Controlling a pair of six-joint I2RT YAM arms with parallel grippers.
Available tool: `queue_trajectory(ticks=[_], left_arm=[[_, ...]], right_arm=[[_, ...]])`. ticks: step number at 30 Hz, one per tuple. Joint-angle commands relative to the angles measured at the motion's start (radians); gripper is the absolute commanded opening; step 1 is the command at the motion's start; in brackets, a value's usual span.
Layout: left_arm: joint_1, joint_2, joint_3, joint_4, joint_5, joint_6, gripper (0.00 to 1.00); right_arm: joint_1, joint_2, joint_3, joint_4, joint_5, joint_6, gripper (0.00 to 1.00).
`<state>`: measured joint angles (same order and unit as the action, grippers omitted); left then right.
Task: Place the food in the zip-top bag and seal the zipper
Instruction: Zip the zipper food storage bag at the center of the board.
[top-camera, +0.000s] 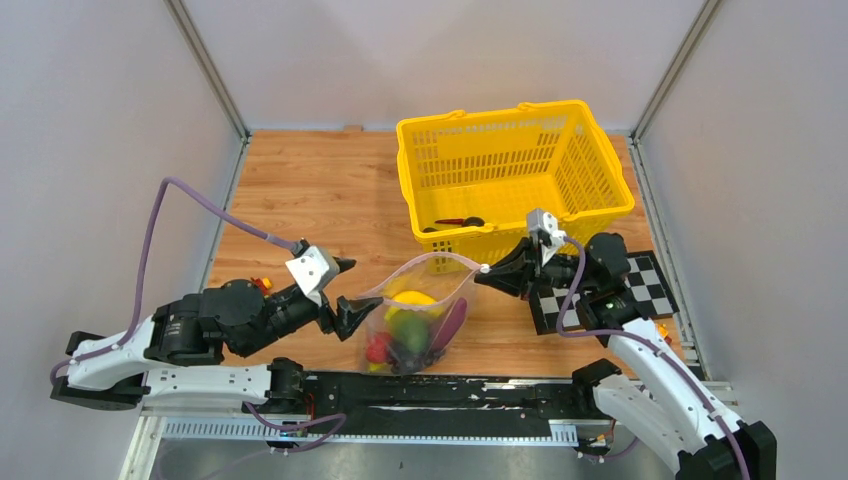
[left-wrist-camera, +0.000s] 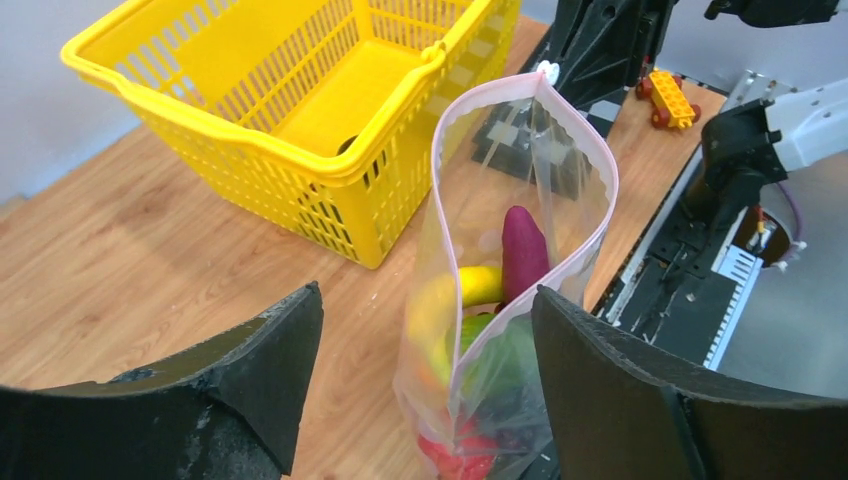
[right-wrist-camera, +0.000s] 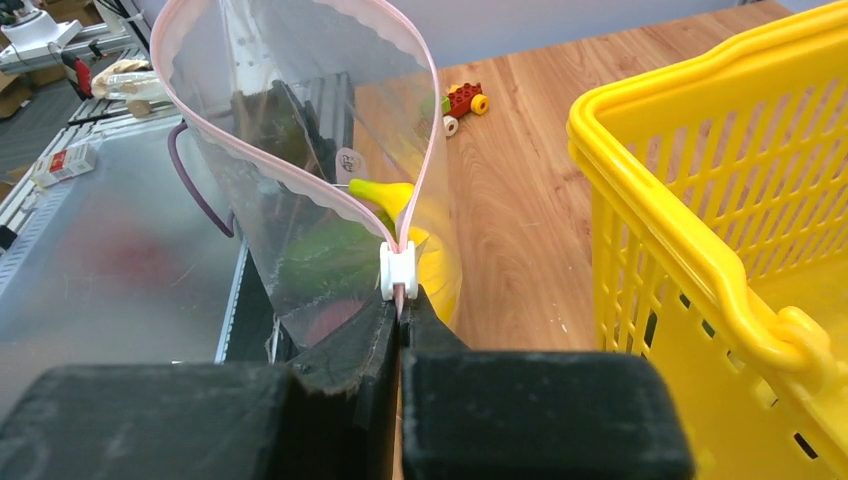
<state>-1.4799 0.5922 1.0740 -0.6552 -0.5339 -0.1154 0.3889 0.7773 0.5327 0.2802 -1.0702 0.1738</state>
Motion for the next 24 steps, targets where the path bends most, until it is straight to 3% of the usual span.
queue_trajectory(ticks=[1, 17, 24], left_arm=[[-0.006, 0.032, 0.048, 0.019, -0.052, 0.013, 0.86], [0.000, 0.465, 0.281, 0.209, 0.180, 0.262, 0.96], [0.161, 0.544, 0.327, 0.220, 0.458, 0.215, 0.96]], right_arm=[[0.002, 0.035, 0.069, -0.061, 0.020, -0.014, 0.00], [0.046, 0.014, 0.143, -0.220, 0.007, -0.093, 0.00], [0.067, -0.025, 0.138, -0.240, -0.031, -0.129, 0.00]])
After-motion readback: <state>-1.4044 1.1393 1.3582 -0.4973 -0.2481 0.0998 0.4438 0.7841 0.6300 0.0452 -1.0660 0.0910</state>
